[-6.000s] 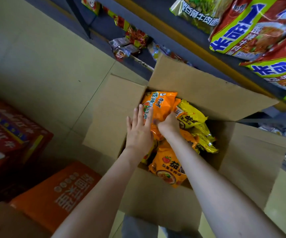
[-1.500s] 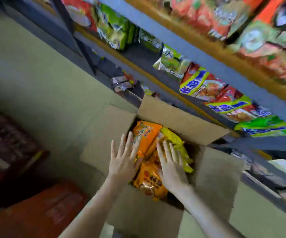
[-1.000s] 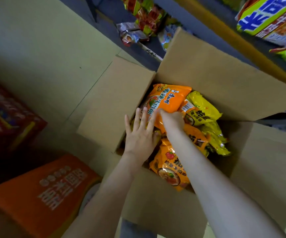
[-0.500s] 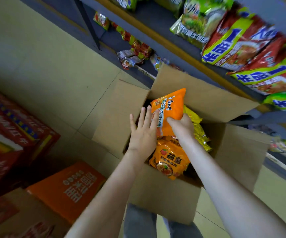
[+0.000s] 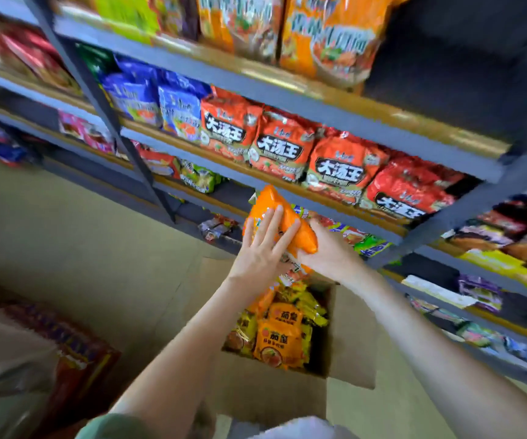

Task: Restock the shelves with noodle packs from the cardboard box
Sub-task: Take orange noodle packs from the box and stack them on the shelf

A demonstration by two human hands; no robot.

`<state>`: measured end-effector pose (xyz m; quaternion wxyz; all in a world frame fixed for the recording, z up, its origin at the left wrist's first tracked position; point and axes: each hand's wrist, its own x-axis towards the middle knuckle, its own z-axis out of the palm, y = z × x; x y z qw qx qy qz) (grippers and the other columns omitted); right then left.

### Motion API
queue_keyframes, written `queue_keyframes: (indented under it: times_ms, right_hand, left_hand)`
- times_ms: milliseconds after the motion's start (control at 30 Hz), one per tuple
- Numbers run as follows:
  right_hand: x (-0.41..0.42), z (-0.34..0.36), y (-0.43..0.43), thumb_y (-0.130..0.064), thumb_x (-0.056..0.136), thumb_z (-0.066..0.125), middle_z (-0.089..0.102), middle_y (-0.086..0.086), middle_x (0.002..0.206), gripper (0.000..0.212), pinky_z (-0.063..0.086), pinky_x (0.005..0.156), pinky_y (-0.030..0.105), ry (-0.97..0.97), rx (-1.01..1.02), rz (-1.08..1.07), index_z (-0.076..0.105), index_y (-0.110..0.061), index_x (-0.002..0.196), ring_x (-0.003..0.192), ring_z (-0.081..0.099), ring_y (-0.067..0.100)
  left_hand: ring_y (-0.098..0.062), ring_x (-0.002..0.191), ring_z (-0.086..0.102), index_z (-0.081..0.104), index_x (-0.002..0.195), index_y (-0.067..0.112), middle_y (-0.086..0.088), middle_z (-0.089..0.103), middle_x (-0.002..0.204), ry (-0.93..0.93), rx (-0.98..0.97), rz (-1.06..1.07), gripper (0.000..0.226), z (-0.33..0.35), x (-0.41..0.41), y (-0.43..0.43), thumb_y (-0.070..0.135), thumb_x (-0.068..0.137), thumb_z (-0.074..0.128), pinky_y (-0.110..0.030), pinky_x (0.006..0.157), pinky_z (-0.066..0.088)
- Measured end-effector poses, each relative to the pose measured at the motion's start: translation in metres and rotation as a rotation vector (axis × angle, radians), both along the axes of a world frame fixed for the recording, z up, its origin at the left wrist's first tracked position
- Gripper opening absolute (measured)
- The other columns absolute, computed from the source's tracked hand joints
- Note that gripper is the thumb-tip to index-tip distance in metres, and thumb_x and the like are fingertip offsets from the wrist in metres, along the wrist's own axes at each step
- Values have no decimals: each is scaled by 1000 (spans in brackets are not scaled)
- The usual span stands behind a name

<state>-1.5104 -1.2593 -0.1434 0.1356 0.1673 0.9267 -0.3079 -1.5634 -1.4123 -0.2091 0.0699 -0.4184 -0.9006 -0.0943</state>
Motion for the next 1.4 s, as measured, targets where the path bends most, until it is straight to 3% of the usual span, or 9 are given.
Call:
queue_keyframes:
  times_ms: [167,267,433,533,767,900,1100,1233,1400]
  right_hand:
    - [0,77,18,-38,89,57,62,7,110,57,43,69,33,177,239,78,34,-19,137,99,61,30]
    - [-4,115,31,-37,89,57,62,7,115,56,41,72,35,293,378,89,35,-20,138,104,60,32]
    - [-16,164,50,-36,91,53,58,3,127,51,44,77,36,414,526,112,33,-23,137,108,58,29]
    - [-29,184,60,-35,92,52,56,-1,129,52,44,75,33,522,590,132,32,-24,139,106,59,23]
    - [-71,211,76,-29,94,52,60,7,122,49,49,72,35,662,748,263,39,-15,139,99,61,26]
    - [-100,222,85,-32,95,50,60,7,121,50,52,71,38,635,760,301,36,-16,141,95,61,27]
    - [-137,231,98,-36,96,50,54,6,131,54,49,69,30,557,733,339,31,-18,143,98,60,23]
    - [-151,238,105,-39,95,51,49,2,139,57,51,82,35,522,698,325,29,-23,146,111,56,23]
    - [-152,229,111,-47,90,57,41,2,145,65,31,108,42,612,730,78,31,-23,145,132,39,24]
  left_hand:
    - [-37,136,29,20,147,19,-19,23,149,246,136,-110,116,72,-31,16,48,55,85,-64,105,29]
    - [-36,136,29,26,146,18,-17,23,148,333,279,-124,100,103,-49,27,29,65,82,-64,104,32]
    - [-38,133,33,29,141,12,-21,24,146,422,486,-107,72,141,-77,42,29,84,69,-59,105,35]
    - [-43,128,38,31,135,8,-26,27,144,330,625,-49,53,159,-92,49,32,94,55,-51,105,34]
    - [-27,132,39,25,144,-2,-17,40,141,-200,892,102,76,202,-120,67,24,87,69,-28,109,32]
    - [-24,132,41,25,143,6,-10,41,142,-349,979,130,74,218,-148,74,21,86,70,-39,108,39]
    - [-15,125,43,20,145,10,-7,43,138,-541,964,190,79,224,-182,82,9,84,71,-26,102,35]
    - [-23,131,41,18,146,17,-8,43,139,-533,928,196,95,211,-203,87,16,75,81,-40,110,37]
    - [-27,129,45,17,144,16,-12,48,136,-494,833,183,91,197,-213,93,24,77,78,-46,103,44]
